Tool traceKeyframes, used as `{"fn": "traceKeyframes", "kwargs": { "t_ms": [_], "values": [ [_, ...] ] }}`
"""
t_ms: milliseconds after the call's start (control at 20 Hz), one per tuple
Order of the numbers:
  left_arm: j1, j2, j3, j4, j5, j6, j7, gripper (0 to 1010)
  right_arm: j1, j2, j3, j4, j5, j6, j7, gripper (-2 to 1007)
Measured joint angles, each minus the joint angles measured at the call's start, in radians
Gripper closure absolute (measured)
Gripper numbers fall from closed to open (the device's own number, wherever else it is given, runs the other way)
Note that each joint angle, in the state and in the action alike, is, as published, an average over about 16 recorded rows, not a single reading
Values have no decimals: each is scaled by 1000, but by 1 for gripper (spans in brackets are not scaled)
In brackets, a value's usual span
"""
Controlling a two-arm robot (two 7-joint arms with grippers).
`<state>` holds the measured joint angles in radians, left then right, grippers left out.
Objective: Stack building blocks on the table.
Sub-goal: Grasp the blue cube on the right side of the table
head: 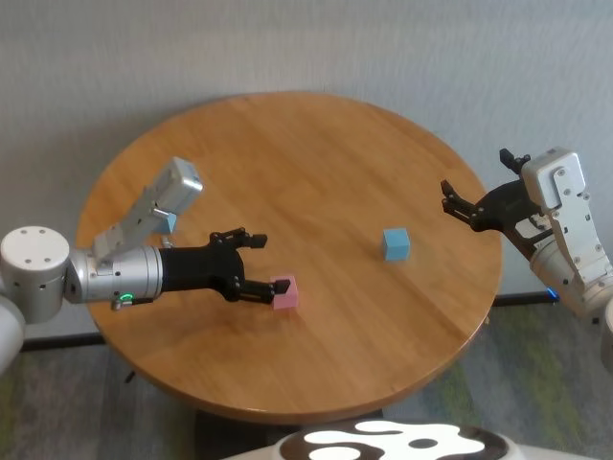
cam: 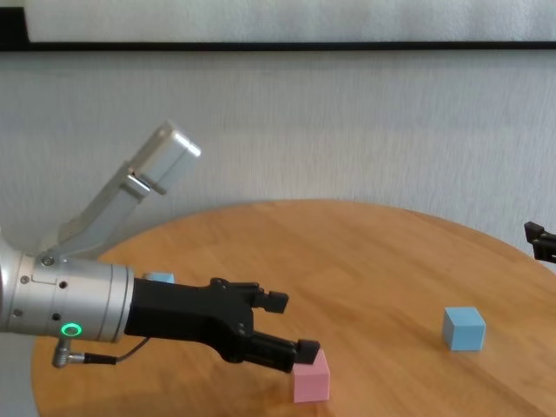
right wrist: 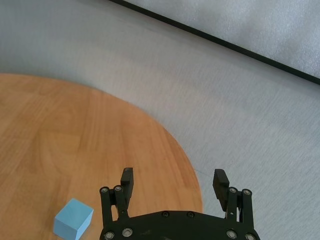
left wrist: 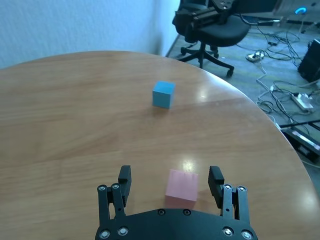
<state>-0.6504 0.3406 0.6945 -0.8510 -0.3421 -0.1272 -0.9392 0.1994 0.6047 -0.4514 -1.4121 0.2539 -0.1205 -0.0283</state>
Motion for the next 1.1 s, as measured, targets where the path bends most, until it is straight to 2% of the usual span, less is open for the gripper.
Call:
{"fn": "traceKeyframes", "kwargs": {
  "t_ms": [200,400,750,1100],
  "values": [
    [32,15,-33,-42,-15,-20,59,19,0,0,0,0,0,0,0,0],
    [66,31,-68,-95,-15,-40,131,10,0,0,0,0,0,0,0,0],
    [121,56,-130,-190,2,-66,255,10,0,0,0,0,0,0,0,0],
    [164,65,-194,-262,21,-74,365,10,0,0,0,0,0,0,0,0]
  ]
}}
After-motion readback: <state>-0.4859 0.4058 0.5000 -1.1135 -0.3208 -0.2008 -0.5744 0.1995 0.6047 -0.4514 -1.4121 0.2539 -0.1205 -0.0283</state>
